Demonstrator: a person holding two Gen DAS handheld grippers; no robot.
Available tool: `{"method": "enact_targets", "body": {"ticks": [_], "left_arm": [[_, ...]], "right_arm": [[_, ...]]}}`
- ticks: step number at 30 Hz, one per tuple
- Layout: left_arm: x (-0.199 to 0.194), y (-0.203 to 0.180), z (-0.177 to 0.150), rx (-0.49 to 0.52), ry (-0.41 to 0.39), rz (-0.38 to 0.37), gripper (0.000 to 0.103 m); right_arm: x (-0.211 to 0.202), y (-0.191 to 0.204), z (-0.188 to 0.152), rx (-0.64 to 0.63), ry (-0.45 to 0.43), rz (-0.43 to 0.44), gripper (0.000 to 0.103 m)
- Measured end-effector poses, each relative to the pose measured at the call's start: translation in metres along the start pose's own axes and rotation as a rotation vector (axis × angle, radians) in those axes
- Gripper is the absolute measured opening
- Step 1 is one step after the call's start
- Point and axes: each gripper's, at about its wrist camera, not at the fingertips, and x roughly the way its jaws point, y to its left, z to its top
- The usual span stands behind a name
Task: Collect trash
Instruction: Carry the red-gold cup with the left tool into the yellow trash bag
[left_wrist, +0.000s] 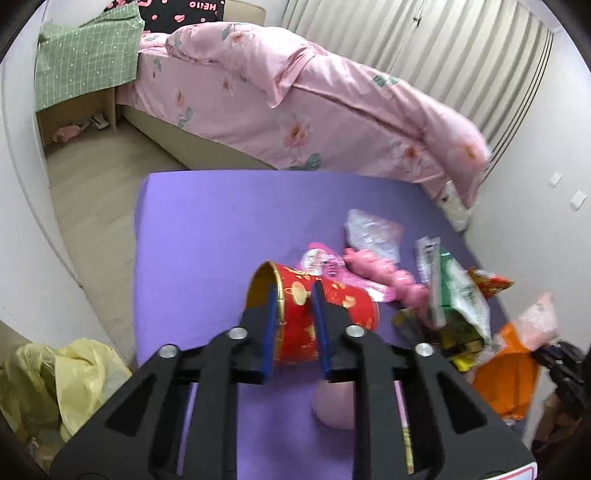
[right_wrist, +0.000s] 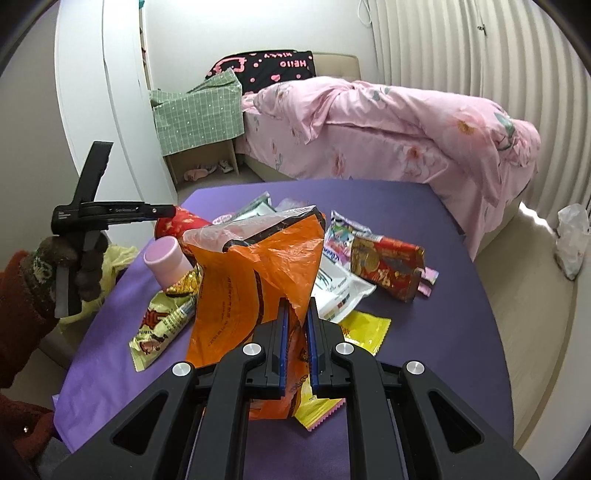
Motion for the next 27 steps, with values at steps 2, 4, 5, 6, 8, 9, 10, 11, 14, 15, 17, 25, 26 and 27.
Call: {"method": "enact_targets", "body": {"ticks": [2,4,5,6,8,9,10,11,14,15,17,25,26,27], "left_arm": [[-0.015,-0.005,-0.001,0.009,-0.018,-0.009,0.007],[-0.033,-0.013,-0.002,0.035,-0.040,-0.001,0.003],[-0.041,-0.016,-0.002,0.040,-0.049,0.003,0.003],[-0.049,-0.019,-0.002,0.044,-0.062,0.007,0.003],[-0.072,-0.021,-0.004,0.037,-0.088,0.005,0.003],[-0.080,-0.021,-0.003,0.035,-0.097,0.004,0.003],[-0.092,-0.022,-0.004,0.041,-0.114,0.014,0.003],[-0.105,-0.023,-0.007,0.051,-0.132,0.030,0.003],[-0.141,-0.024,-0.018,0.064,-0.170,0.066,0.003],[-0.153,-0.021,-0.023,0.061,-0.179,0.083,0.003],[-0.173,-0.013,-0.032,0.053,-0.189,0.115,0.003],[-0.236,0.044,-0.073,-0.037,-0.233,0.250,0.003],[-0.239,0.051,-0.077,-0.054,-0.234,0.257,0.003],[-0.241,0.060,-0.082,-0.079,-0.233,0.266,0.003]], "right_arm": [[-0.004,0.002,0.003,-0.006,-0.012,0.004,0.010],[-0.008,0.004,0.006,-0.015,-0.025,0.006,0.010],[-0.012,0.007,0.008,-0.020,-0.036,0.007,0.010],[-0.016,0.010,0.010,-0.024,-0.047,0.008,0.010],[-0.025,0.015,0.014,-0.033,-0.073,0.009,0.010],[-0.032,0.019,0.018,-0.038,-0.091,0.012,0.010],[-0.037,0.022,0.020,-0.043,-0.106,0.017,0.010],[-0.040,0.025,0.023,-0.050,-0.116,0.020,0.010],[-0.049,0.040,0.034,-0.079,-0.150,0.038,0.010],[-0.050,0.046,0.038,-0.088,-0.158,0.048,0.010],[-0.050,0.062,0.047,-0.112,-0.171,0.075,0.010],[-0.031,0.123,0.071,-0.198,-0.180,0.176,0.010],[-0.029,0.128,0.072,-0.205,-0.179,0.184,0.010],[-0.026,0.135,0.074,-0.213,-0.176,0.192,0.010]]}}
